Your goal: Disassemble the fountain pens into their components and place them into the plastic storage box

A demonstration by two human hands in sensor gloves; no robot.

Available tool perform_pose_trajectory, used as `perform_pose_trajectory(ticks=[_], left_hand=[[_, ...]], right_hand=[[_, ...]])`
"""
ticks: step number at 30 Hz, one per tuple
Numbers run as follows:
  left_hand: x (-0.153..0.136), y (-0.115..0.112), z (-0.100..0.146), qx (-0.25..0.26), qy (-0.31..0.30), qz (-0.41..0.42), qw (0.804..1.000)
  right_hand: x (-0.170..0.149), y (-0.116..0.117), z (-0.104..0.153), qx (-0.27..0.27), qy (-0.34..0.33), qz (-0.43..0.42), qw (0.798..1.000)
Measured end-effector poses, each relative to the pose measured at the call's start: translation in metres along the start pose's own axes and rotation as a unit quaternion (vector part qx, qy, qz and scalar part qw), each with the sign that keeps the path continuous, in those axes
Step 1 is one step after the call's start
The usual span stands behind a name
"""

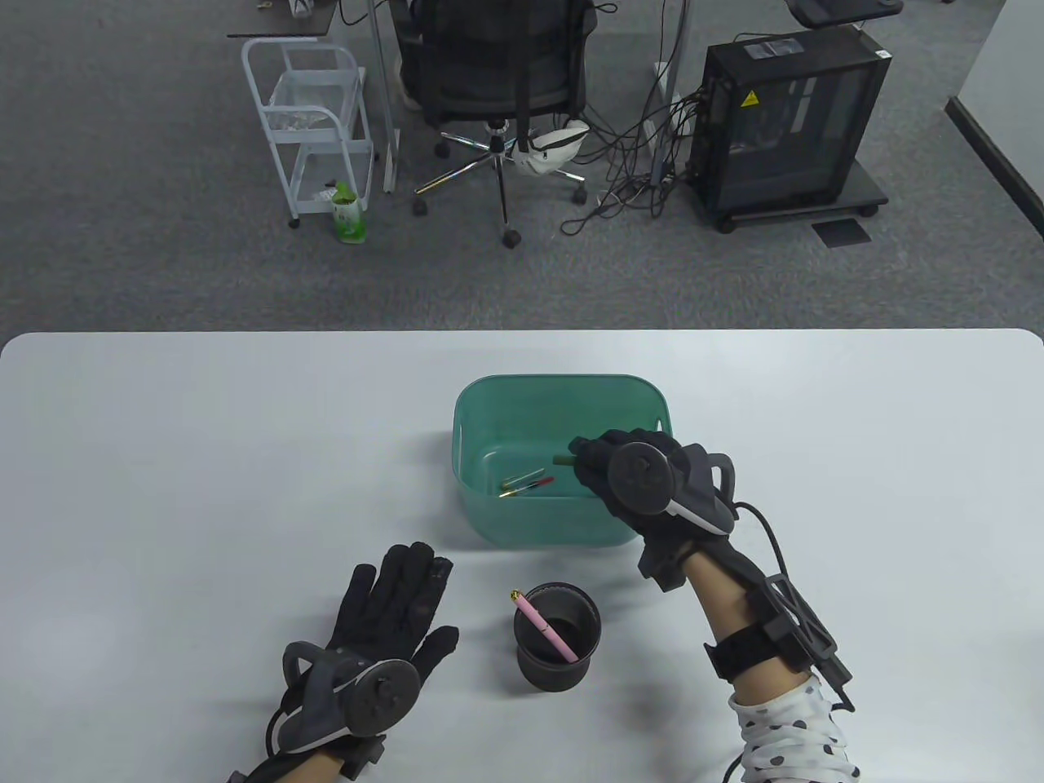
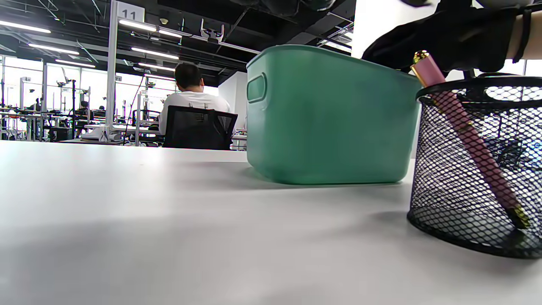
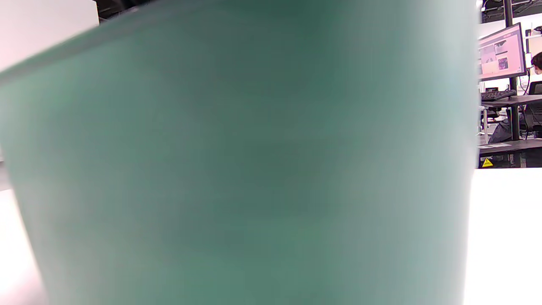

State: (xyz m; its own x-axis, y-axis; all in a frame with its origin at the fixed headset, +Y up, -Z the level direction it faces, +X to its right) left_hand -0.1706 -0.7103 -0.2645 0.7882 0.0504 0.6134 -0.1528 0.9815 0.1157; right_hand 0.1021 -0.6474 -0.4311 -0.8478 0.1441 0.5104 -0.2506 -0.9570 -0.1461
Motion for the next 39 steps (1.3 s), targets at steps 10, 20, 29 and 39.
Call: perform_pose_trajectory(ticks=[10, 20, 29, 39], left_hand=[[-0.001, 0.0, 0.0, -0.002, 0.003, 0.002, 1.0], [-0.001, 0.0, -0.001, -0.005, 0.004, 0.003, 1.0], [-0.003, 0.001, 0.0, -0.004, 0.01, 0.005, 1.0], [-0.001, 0.0, -0.001, -0.01, 0.008, -0.001, 1.0]], right_hand=[[-0.001, -0.001, 0.002, -0.003, -0.003, 0.004, 1.0], [-0.003, -0.015, 0.024, -0.016, -0.001, -0.002, 1.0], [0.001, -0.022, 0.066, -0.013, -0.004, 0.001, 1.0], [0.014, -0.016, 0.113, -0.008, -0.017, -0.009, 1.0]])
Point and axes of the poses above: the tracker on the back of each hand, its own x axis roughly to the thumb side, its own z axis roughly from the fingertips to the wrist, y = z × x, the point moved 4 cm from there along -z, roughly from the wrist to the fingertips, and after that the axes turned 11 degrees about -y, right-handed, at the moved point
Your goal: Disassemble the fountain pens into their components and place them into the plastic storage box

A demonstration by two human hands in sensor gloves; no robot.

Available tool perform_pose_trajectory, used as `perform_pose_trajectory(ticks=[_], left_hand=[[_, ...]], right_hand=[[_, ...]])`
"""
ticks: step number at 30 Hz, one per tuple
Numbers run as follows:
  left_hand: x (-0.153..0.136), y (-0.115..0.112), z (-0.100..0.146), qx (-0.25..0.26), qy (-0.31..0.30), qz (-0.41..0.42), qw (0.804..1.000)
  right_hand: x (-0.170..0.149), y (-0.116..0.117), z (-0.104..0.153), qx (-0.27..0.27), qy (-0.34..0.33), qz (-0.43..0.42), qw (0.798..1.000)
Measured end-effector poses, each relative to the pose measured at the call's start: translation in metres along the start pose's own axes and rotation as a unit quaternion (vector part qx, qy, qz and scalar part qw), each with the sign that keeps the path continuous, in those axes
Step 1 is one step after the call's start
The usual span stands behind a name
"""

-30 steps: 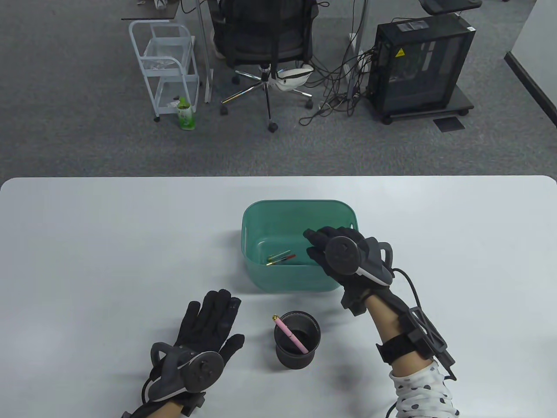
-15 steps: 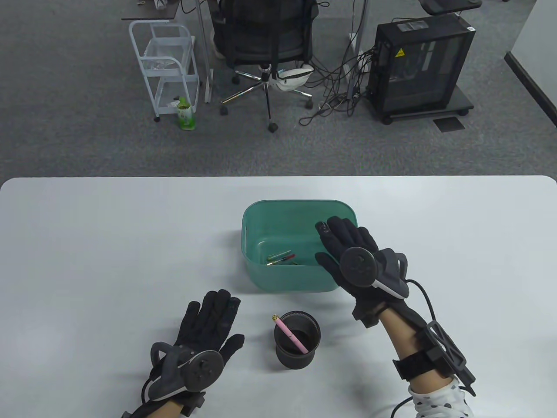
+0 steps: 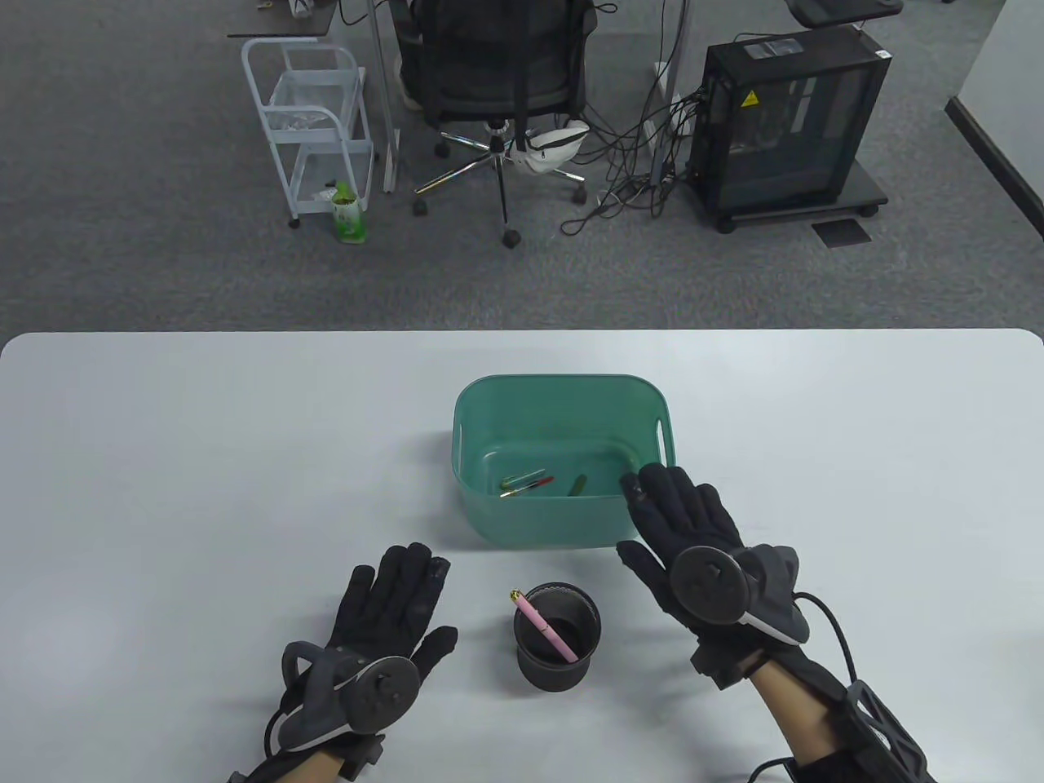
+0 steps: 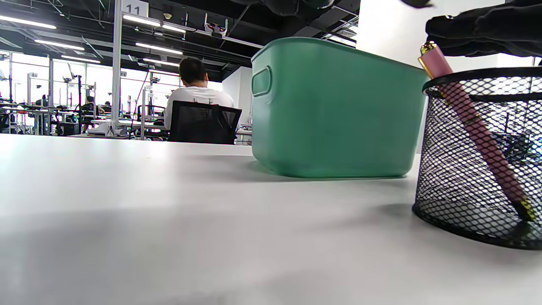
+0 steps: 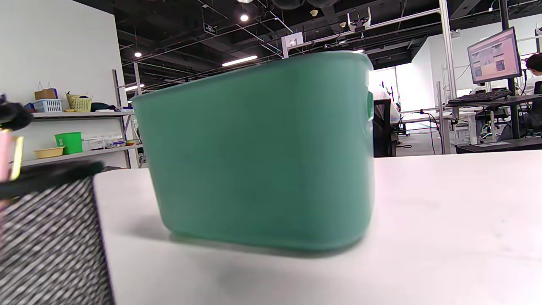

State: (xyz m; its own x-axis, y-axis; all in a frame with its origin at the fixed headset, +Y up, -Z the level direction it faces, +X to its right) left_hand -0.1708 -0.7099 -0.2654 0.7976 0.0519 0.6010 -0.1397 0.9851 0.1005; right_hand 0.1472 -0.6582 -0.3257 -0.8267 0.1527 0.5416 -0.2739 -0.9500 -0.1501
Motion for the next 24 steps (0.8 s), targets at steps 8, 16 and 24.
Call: perform_pose_trajectory(ticks=[8, 16, 24], left_hand=[[0.002, -0.001, 0.0, -0.001, -0.003, -0.004, 1.0], [0.003, -0.001, 0.0, -0.003, -0.005, -0.006, 1.0], [0.003, -0.002, -0.001, -0.006, -0.004, -0.007, 1.0]], right_hand=[[0.012, 0.015, 0.026, 0.008, -0.008, 0.006, 1.0], [0.013, 0.031, 0.046, 0.0, 0.009, 0.009, 1.0], [0.009, 0.041, 0.058, 0.006, 0.025, 0.022, 0.999]])
Point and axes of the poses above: the tracker on the back of each hand, its own x axis roughly to the thumb side, its own z axis roughly from the fingertips to the wrist, y = z × x, the point moved 4 cm from there along -z, roughly from the wrist to the fingertips, and after that the axes turned 11 degrees about -y, right-handed, at the moved point
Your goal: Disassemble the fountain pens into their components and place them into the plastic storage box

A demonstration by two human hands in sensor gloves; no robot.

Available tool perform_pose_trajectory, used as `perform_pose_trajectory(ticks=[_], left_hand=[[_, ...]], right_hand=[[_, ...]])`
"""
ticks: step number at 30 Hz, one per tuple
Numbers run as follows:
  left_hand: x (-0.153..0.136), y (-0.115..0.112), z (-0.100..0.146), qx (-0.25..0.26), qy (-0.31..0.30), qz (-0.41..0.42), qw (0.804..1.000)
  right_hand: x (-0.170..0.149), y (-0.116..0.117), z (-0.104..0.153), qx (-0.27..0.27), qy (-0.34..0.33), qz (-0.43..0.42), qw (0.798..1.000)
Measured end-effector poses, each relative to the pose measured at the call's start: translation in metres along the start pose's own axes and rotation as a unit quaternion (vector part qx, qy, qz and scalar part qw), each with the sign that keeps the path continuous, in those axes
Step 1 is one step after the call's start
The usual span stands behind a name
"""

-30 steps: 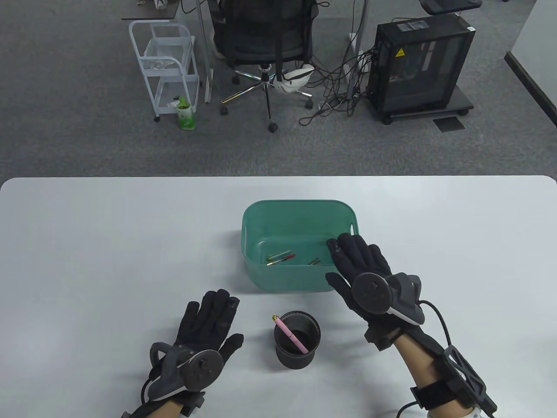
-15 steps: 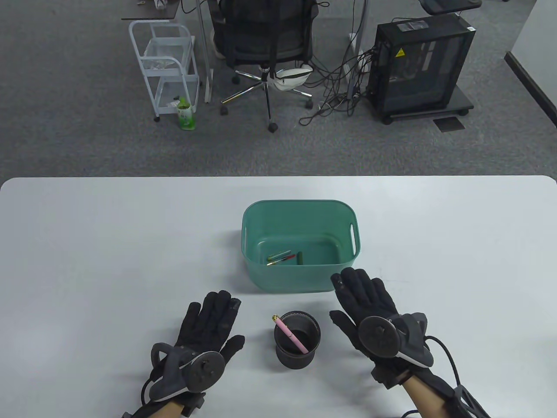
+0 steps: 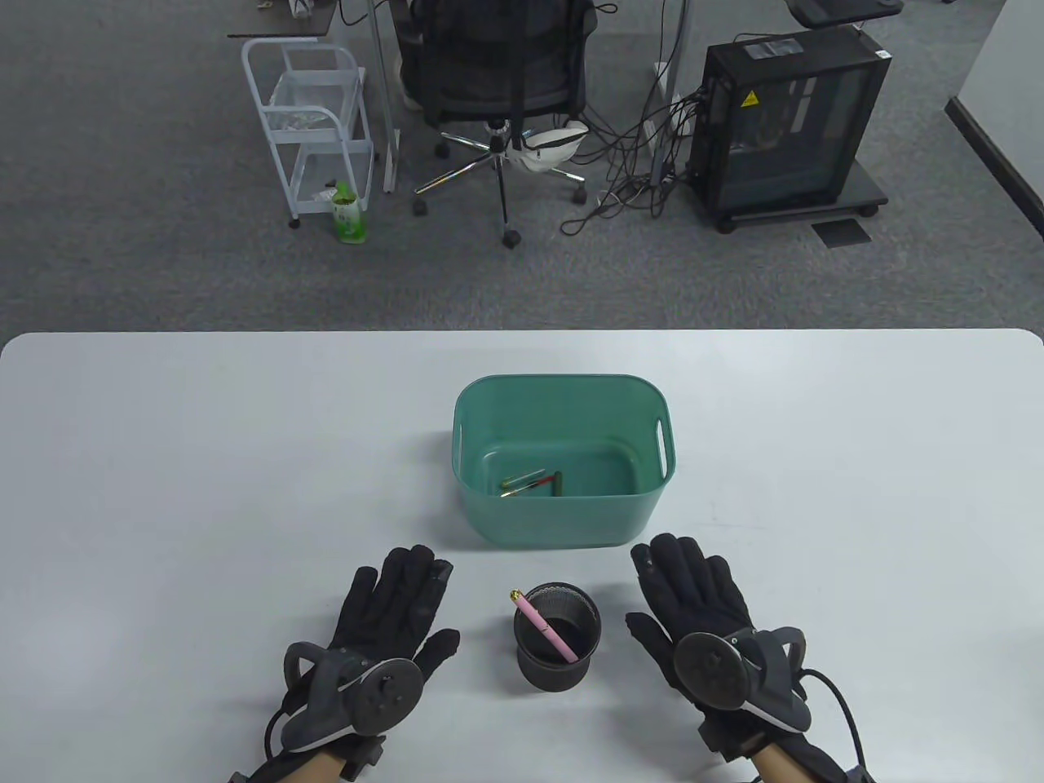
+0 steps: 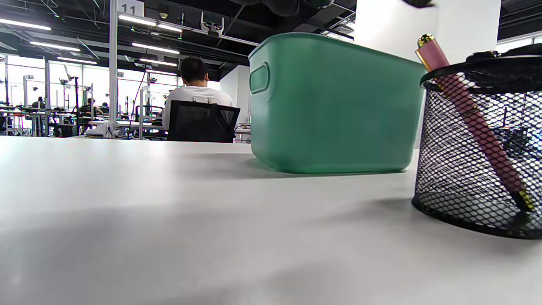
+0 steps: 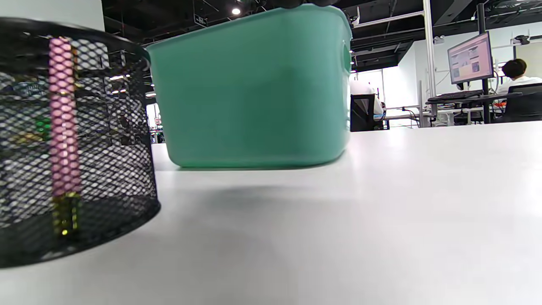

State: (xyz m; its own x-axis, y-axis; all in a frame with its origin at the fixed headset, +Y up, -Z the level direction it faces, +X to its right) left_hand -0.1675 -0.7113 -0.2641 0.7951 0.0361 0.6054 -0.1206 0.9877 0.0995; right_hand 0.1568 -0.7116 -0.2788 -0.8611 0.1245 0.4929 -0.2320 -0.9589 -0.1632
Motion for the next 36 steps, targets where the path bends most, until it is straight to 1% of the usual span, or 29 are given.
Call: perform_pose_trajectory(ticks=[4, 16, 22, 28, 30, 36], left_hand=[[0.0, 0.0, 0.0, -0.003, 0.001, -0.004, 1.0], [0.001, -0.002, -0.001, -0.015, 0.004, -0.012, 1.0], [0.009, 0.003, -0.005, 0.001, -0.016, -0.011, 1.0], [0.024, 0.016, -0.019, 0.015, -0.051, 0.001, 0.999], [0.028, 0.019, -0.025, 0.01, -0.062, 0.004, 0.998], [0.039, 0.027, -0.058, -0.017, -0.089, 0.011, 0.996]], right_hand=[[-0.004, 0.003, 0.002, 0.003, 0.008, -0.016, 1.0], [-0.009, 0.007, 0.004, 0.014, 0.014, -0.019, 1.0], [-0.01, 0.007, 0.004, 0.017, 0.017, -0.018, 1.0], [-0.009, 0.007, 0.004, 0.018, 0.015, -0.021, 0.999], [-0.009, 0.006, 0.004, 0.016, 0.015, -0.022, 1.0], [-0.01, 0.003, 0.005, 0.008, 0.015, -0.025, 1.0]])
Point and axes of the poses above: the tracker on the back of each hand, its own x axis roughly to the thumb side, its own z axis roughly from the fingertips to the wrist, y = z × x, the point moved 4 cm from there along -z, roughly from the wrist to the fingertips, and after that the axes turned 11 degrees about -y, right-handed, at the moved point
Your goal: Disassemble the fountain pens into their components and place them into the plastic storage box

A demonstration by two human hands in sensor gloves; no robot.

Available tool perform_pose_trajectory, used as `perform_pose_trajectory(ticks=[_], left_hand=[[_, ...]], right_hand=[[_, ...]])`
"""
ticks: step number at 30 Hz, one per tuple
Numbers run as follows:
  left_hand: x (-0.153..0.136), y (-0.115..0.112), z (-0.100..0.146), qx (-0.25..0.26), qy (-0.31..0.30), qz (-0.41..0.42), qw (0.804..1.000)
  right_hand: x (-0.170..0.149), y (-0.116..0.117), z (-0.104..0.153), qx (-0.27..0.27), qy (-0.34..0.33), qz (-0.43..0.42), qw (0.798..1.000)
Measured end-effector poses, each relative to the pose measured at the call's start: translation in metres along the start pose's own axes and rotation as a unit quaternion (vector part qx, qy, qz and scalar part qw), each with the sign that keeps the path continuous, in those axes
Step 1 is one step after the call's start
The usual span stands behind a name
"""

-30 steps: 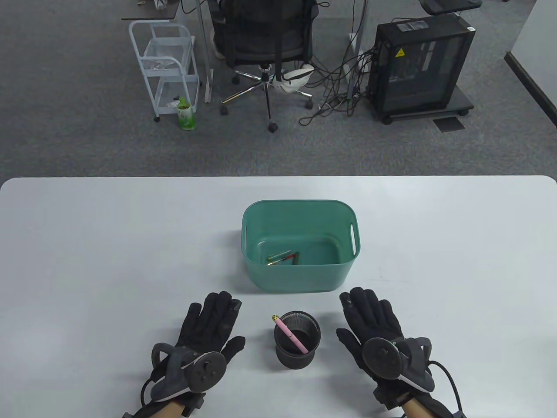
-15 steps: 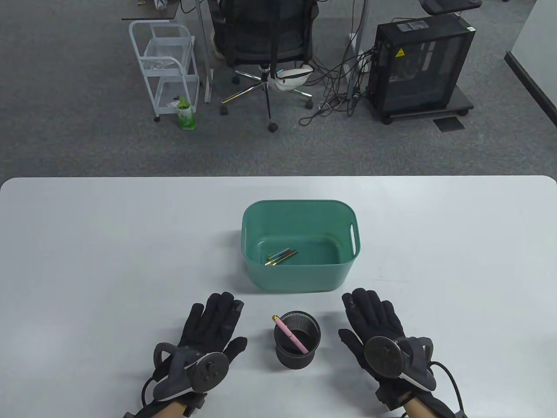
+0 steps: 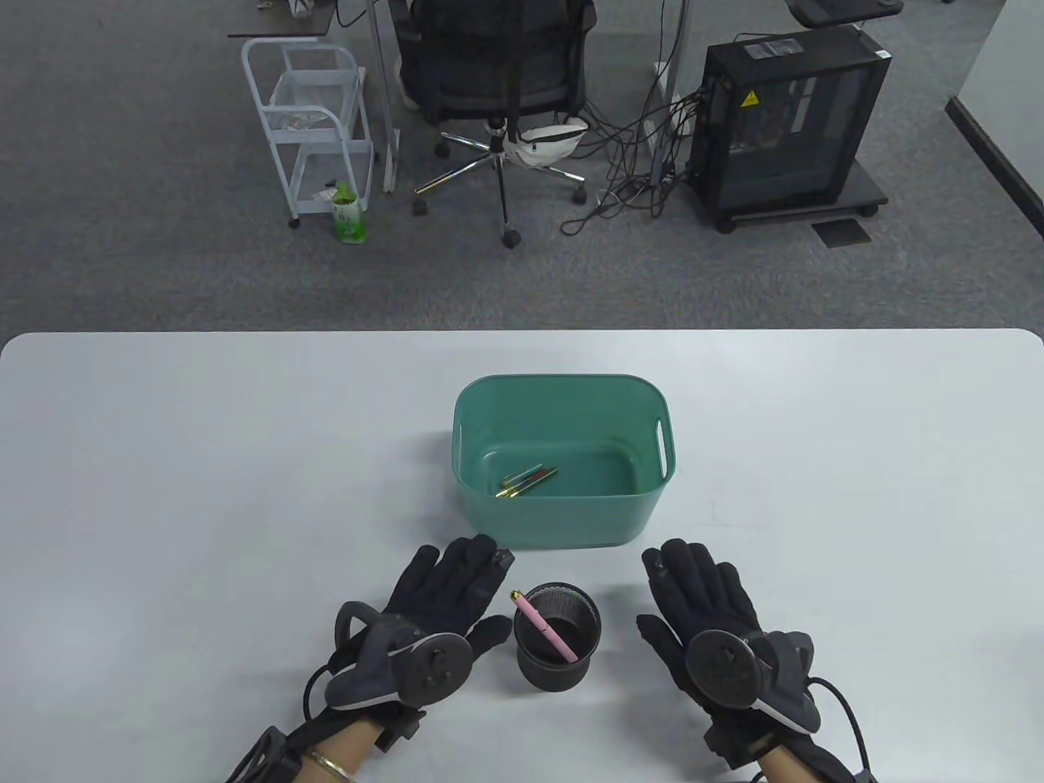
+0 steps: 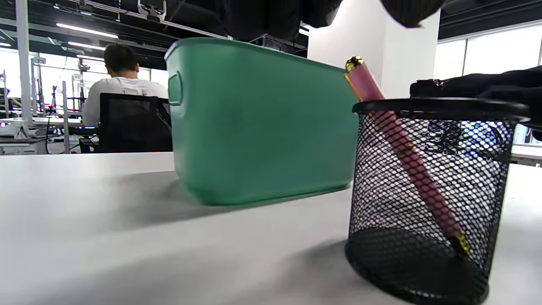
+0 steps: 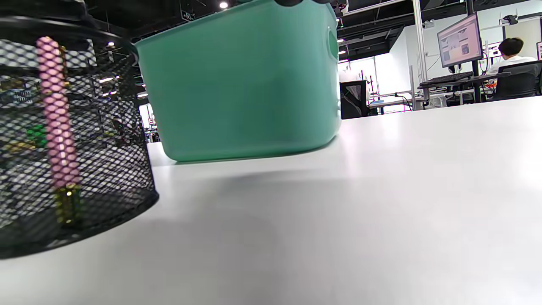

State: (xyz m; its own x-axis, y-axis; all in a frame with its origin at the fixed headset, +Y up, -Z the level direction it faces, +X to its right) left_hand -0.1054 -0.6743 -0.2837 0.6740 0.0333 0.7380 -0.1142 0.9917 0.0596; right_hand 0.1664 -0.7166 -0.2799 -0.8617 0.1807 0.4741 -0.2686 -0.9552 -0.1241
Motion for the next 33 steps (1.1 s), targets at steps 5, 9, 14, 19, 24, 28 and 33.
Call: perform_pose_trajectory(ticks=[5, 9, 14, 19, 24, 28, 33], left_hand=[[0.005, -0.002, -0.019, -0.023, -0.011, -0.006, 1.0], [0.008, -0.007, -0.026, -0.036, -0.012, -0.02, 0.999], [0.011, -0.009, -0.028, -0.034, -0.013, -0.037, 0.999], [0.013, -0.008, -0.029, -0.022, -0.018, -0.042, 0.999], [0.015, -0.008, -0.028, -0.018, -0.021, -0.044, 0.999], [0.017, -0.006, -0.027, -0.011, -0.028, -0.045, 0.999], [0.024, -0.004, -0.026, -0.01, -0.044, -0.053, 0.998]], right_hand=[[-0.001, 0.0, 0.0, 0.0, 0.0, 0.0, 1.0], [-0.001, 0.0, 0.0, -0.001, 0.0, 0.0, 1.0], [-0.001, 0.0, 0.0, -0.002, -0.001, 0.0, 1.0], [-0.001, 0.0, 0.0, -0.002, -0.001, 0.0, 1.0], [-0.001, 0.0, 0.0, 0.001, -0.001, 0.0, 1.0], [-0.002, 0.0, 0.0, 0.002, -0.001, 0.001, 1.0], [-0.002, 0.0, 0.001, 0.003, 0.0, 0.002, 1.0]])
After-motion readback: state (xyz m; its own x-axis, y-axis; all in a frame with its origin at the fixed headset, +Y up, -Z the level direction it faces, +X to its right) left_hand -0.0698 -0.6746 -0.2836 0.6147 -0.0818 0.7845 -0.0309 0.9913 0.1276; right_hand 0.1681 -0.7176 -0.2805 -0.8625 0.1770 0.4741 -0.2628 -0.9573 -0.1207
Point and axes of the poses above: the tracker on the back of each hand, its own x axis roughly to the thumb side, its own z axis roughly from the fingertips to the wrist, y = z × x, the point moved 4 cm from there along -z, roughly from the wrist to the fingertips, and after that the axes turned 11 degrees about -y, right-handed, at the moved point
